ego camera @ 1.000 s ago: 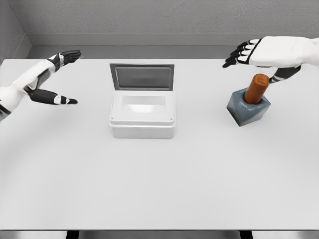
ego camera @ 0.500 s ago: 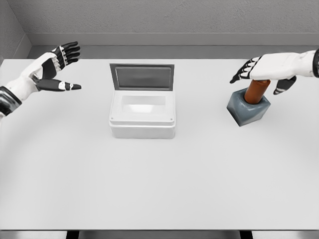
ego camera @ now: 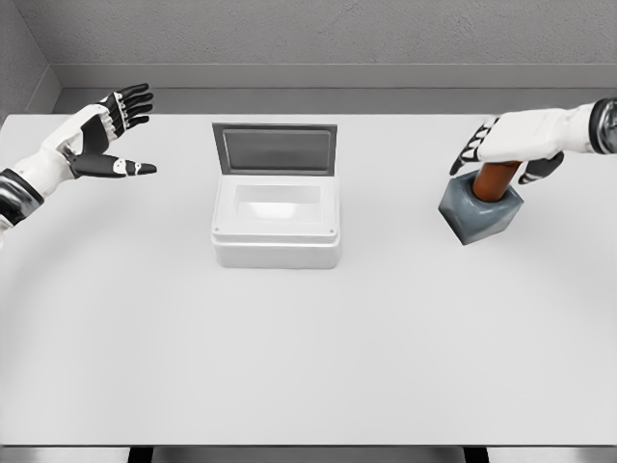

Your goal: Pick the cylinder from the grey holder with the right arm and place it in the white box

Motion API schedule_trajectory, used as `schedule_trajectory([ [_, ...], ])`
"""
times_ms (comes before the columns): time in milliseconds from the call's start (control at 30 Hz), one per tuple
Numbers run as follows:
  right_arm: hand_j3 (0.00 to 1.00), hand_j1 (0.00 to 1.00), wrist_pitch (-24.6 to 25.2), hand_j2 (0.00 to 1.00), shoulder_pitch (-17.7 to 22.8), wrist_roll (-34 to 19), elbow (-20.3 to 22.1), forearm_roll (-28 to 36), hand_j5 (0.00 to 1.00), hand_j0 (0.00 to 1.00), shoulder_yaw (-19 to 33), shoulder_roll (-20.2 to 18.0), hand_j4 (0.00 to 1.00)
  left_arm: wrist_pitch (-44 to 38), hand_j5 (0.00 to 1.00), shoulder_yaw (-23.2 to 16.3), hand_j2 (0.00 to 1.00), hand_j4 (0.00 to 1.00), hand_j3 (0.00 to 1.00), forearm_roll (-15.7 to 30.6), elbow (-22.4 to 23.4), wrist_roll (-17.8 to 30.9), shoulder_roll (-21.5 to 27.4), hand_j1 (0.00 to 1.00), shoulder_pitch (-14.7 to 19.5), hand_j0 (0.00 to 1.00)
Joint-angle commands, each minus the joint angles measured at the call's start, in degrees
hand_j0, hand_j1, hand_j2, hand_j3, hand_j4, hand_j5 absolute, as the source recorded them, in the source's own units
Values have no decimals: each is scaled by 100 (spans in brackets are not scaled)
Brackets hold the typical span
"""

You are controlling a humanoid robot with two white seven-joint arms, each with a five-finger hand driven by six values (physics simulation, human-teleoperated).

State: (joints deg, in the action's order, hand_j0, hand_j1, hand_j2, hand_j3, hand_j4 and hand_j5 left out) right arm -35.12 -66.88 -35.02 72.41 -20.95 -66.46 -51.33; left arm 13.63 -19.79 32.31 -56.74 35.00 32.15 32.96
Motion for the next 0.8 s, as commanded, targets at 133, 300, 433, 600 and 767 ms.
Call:
schedule_trajectory([
  [133,78,78,12,78,-114,2,10,-76,78,78,-209,-26,78,0,100,2,100,100,100,30,5,0,2,100,0,100],
  [300,76,76,12,76,-123,2,177,-85,76,76,-209,-61,76,0,100,2,100,100,100,21,102,0,-33,100,35,100],
  [433,72,72,12,72,-202,2,186,-85,72,72,-209,-132,72,0,100,2,100,100,100,21,102,0,-42,100,70,100],
  [600,61,61,12,61,-237,2,291,-67,61,61,-209,-158,61,0,100,2,100,100,100,21,102,0,-42,100,88,100],
  [767,53,53,12,53,-246,2,309,-67,53,53,-209,-184,53,0,100,2,100,100,100,21,102,0,-77,100,105,100],
])
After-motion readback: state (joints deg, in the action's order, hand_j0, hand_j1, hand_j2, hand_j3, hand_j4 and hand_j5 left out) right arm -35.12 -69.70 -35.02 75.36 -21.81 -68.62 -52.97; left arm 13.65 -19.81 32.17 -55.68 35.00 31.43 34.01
